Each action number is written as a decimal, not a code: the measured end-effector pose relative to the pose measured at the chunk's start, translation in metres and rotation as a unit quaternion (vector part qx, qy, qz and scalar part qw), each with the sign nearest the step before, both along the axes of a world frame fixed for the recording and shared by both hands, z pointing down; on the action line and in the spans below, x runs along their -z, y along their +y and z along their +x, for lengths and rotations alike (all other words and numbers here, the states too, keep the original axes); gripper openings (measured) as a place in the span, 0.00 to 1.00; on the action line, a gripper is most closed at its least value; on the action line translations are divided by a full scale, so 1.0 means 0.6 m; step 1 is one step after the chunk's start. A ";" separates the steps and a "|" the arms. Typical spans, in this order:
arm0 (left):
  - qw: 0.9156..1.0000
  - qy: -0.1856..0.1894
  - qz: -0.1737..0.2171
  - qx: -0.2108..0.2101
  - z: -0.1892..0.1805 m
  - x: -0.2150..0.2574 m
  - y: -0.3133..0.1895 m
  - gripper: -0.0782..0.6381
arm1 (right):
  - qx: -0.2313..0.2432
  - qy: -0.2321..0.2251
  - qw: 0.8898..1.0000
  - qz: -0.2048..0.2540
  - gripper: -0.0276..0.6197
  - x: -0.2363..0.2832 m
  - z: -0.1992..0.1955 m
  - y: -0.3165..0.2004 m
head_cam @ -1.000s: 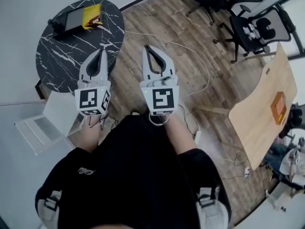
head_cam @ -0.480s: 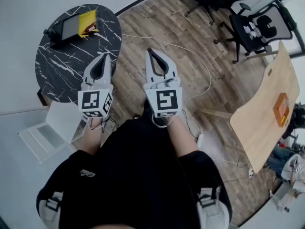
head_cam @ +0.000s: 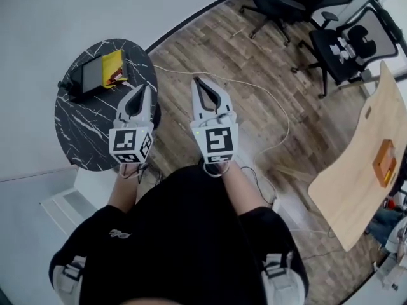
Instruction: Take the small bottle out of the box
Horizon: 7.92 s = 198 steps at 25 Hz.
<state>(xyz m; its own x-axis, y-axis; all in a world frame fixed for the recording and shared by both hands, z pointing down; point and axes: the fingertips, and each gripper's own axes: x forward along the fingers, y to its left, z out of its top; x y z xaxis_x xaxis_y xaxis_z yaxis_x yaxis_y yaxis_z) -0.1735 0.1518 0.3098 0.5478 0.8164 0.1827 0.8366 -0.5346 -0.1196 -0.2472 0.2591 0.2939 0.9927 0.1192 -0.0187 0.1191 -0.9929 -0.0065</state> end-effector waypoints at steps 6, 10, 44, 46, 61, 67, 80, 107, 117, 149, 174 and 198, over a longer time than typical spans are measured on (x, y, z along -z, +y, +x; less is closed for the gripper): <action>0.999 -0.030 0.026 0.001 0.028 -0.031 0.088 0.11 | 0.007 -0.009 1.000 0.026 0.04 -0.027 0.033 0.089; 0.998 -0.048 0.045 0.011 0.041 -0.053 0.119 0.11 | 0.024 -0.024 0.999 0.038 0.04 -0.062 0.055 0.126; 0.969 -0.168 0.029 0.181 0.393 -0.208 -0.061 0.11 | 0.353 -0.167 0.918 -0.072 0.04 -0.196 0.475 -0.117; 0.963 -0.173 0.015 0.204 0.413 -0.210 -0.085 0.11 | 0.386 -0.172 0.902 -0.089 0.04 -0.193 0.501 -0.150; 0.891 -0.217 -0.027 0.399 0.470 -0.270 -0.327 0.11 | 0.561 -0.277 0.754 -0.201 0.04 -0.288 0.610 -0.344; 0.853 -0.245 -0.029 0.460 0.487 -0.315 -0.361 0.11 | 0.618 -0.307 0.686 -0.231 0.04 -0.342 0.646 -0.378; 0.743 -0.301 -0.066 0.595 0.491 -0.377 -0.362 0.11 | 0.724 -0.332 0.528 -0.293 0.04 -0.434 0.701 -0.417; 0.630 -0.323 -0.160 0.687 0.420 -0.458 -0.339 0.11 | 0.700 -0.429 0.414 -0.392 0.33 -0.568 0.713 -0.449; 0.642 -0.329 -0.175 0.670 0.407 -0.469 -0.334 0.11 | 0.671 -0.443 0.407 -0.433 0.37 -0.611 0.719 -0.457; 0.730 -0.343 -0.136 0.576 0.412 -0.481 -0.337 0.11 | 0.623 -0.452 0.475 -0.427 0.37 -0.639 0.721 -0.451; 0.688 -0.251 -0.090 0.674 0.480 -0.362 -0.286 0.11 | 0.712 -0.292 0.614 -0.172 0.37 -0.435 0.749 -0.410; 0.696 -0.049 -0.061 0.714 0.532 -0.112 -0.194 0.11 | 0.736 -0.079 0.671 -0.048 0.37 -0.120 0.786 -0.295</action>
